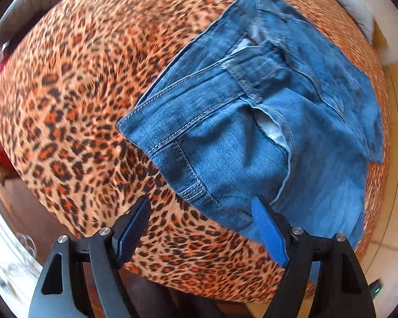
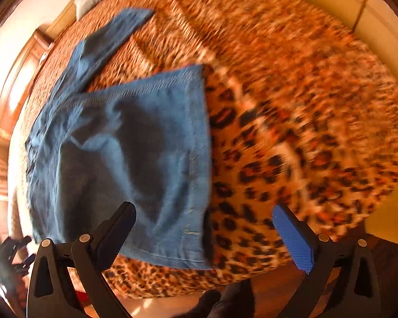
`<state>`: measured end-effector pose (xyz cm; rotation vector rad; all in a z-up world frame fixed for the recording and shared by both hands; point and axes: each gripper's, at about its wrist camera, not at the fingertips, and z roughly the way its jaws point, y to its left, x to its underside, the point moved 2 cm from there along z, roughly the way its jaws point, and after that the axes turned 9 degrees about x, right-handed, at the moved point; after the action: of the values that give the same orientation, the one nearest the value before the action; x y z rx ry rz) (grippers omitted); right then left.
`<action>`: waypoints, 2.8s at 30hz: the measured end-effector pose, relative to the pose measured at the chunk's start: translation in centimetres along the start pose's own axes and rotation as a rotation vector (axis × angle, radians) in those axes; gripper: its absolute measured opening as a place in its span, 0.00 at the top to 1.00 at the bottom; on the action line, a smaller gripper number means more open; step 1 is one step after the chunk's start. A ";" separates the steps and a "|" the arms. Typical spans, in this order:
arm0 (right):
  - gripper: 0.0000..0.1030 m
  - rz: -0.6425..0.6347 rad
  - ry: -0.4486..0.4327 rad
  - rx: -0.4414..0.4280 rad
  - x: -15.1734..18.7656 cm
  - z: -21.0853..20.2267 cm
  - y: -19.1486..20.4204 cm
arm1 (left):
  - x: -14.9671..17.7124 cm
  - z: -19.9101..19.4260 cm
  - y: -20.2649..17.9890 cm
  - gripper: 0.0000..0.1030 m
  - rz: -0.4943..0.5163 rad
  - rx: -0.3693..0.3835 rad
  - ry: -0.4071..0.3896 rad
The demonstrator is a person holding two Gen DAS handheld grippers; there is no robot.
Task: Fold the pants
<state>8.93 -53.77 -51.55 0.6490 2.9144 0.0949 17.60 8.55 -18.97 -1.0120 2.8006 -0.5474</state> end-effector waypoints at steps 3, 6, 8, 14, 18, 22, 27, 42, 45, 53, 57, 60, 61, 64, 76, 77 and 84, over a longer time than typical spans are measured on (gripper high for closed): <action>0.02 -0.065 0.046 -0.048 0.3 1.3 1.7 | -1.0 2.1 0.3 0.25 -0.078 0.028 0.026; 0.41 -0.117 -0.003 -0.052 0.0 0.9 2.6 | -2.0 3.6 0.6 0.33 -0.105 0.022 0.033; 0.96 -0.137 0.015 -0.063 -0.5 1.2 2.4 | -2.5 3.7 0.1 0.65 -0.050 -0.008 0.000; 0.96 -0.024 -0.073 -0.080 -2.5 -4.0 -1.6 | -1.7 3.2 -0.4 0.87 0.054 -0.012 0.081; 0.95 0.043 -0.047 0.067 -3.8 -4.2 -6.0 | -0.9 5.8 0.4 0.87 0.103 -0.028 0.164; 0.90 0.169 -0.024 0.130 -4.4 -4.3 -8.3 | 0.1 6.6 0.9 0.88 0.159 0.034 0.212; 0.84 0.144 -0.095 0.108 -8.4 -6.9 -6.6 | -3.5 3.4 -1.0 0.64 0.347 0.046 0.032; 0.56 0.190 -0.101 -0.126 -31.8 1.9 9.5 | -24.2 13.6 -10.6 0.43 0.102 0.008 0.015; 0.56 0.235 -0.058 -0.075 -33.8 5.1 9.9 | -25.8 16.4 -11.3 0.44 0.102 -0.033 0.017; 0.92 0.140 -0.174 -0.115 -34.8 4.3 10.5 | -25.6 20.0 -13.4 0.95 0.205 -0.255 -0.016; 0.90 0.095 -0.079 -0.017 -33.0 6.2 8.0 | -26.0 22.4 -13.4 0.95 0.243 -0.297 -0.008; 0.77 0.159 -0.076 -0.096 -33.1 5.8 6.7 | -26.9 22.7 -13.4 0.95 0.234 -0.215 0.039; 0.72 0.184 -0.079 -0.103 -33.5 5.2 6.1 | -27.4 22.2 -13.1 0.95 0.219 -0.154 0.045; 0.61 0.211 -0.139 -0.102 -35.2 2.8 4.7 | -30.5 20.0 -12.4 0.83 0.189 -0.053 -0.028; 0.50 0.026 -0.112 -0.112 -42.7 4.1 14.2 | -38.5 25.4 -13.8 0.49 0.092 0.005 0.095; 0.49 0.010 -0.108 -0.100 -43.3 4.6 15.1 | -38.5 25.4 -14.0 0.49 0.090 0.006 0.104; 0.45 -0.077 -0.074 -0.047 -44.8 8.6 18.4 | -40.2 24.4 -14.7 0.43 0.091 0.026 0.069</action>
<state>58.07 -55.95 -52.14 0.5203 2.8526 0.1269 62.87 16.44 -36.75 -0.8718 2.8746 -0.6180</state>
